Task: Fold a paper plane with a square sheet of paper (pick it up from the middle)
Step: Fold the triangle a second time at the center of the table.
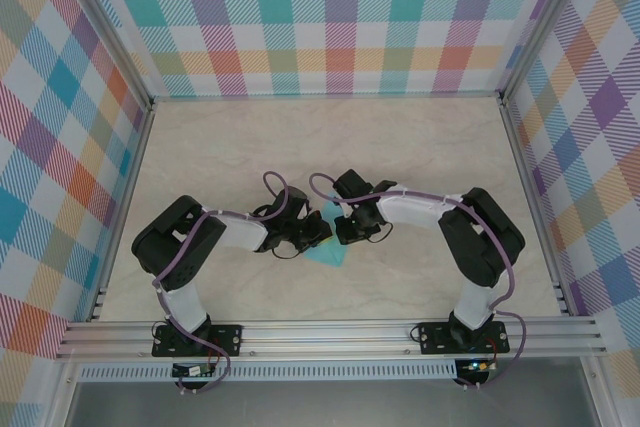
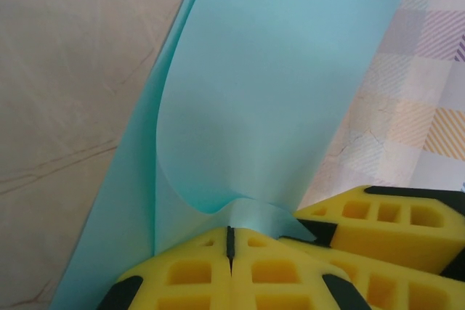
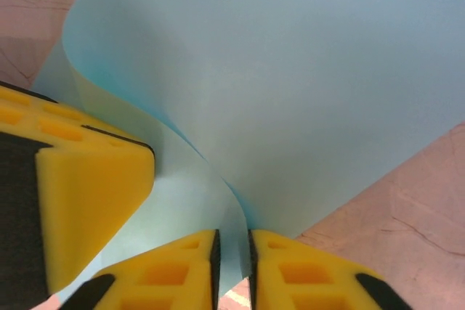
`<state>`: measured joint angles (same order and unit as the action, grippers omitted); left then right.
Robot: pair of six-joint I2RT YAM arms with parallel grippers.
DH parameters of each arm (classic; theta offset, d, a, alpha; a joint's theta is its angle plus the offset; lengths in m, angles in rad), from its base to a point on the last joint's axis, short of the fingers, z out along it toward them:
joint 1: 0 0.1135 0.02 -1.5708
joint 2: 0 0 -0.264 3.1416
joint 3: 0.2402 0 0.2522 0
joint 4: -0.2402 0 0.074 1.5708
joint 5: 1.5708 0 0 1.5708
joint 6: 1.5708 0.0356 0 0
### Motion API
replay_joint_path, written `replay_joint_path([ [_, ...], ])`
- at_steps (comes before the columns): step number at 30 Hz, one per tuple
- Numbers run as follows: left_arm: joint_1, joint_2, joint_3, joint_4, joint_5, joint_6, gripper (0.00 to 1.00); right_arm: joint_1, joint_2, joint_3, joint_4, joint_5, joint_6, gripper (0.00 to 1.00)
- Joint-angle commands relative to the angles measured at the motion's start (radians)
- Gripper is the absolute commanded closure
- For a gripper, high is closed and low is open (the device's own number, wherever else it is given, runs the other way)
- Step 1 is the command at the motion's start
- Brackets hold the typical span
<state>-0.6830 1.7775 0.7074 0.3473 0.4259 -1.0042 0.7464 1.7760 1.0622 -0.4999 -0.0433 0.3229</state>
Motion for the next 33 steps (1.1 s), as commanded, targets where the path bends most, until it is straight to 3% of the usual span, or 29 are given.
replay_joint_path([
  [1,-0.013,0.016,-0.031,-0.067,-0.032,0.019,1.0,-0.001,-0.089,0.03,-0.057,0.038,0.03,0.7],
  [4,-0.016,0.015,-0.024,-0.071,-0.032,0.023,1.0,-0.006,-0.151,0.0,-0.078,0.049,0.061,0.6],
  [8,-0.017,0.018,-0.016,-0.079,-0.03,0.03,1.0,-0.006,-0.242,-0.094,-0.015,-0.059,0.163,0.59],
  [12,-0.021,0.019,-0.012,-0.08,-0.03,0.03,1.0,0.0,-0.291,-0.233,0.236,-0.309,0.335,0.79],
  [14,-0.021,0.019,-0.009,-0.083,-0.027,0.032,1.0,0.011,-0.285,-0.259,0.3,-0.355,0.39,0.88],
  [19,-0.023,0.02,-0.009,-0.087,-0.029,0.036,1.0,0.025,-0.243,-0.274,0.389,-0.391,0.466,0.94],
  [27,-0.026,0.022,-0.002,-0.091,-0.023,0.037,1.0,0.027,-0.106,-0.214,0.361,-0.389,0.458,0.95],
  [33,-0.027,0.019,0.001,-0.102,-0.02,0.044,1.0,0.027,-0.098,-0.219,0.344,-0.366,0.451,0.94],
])
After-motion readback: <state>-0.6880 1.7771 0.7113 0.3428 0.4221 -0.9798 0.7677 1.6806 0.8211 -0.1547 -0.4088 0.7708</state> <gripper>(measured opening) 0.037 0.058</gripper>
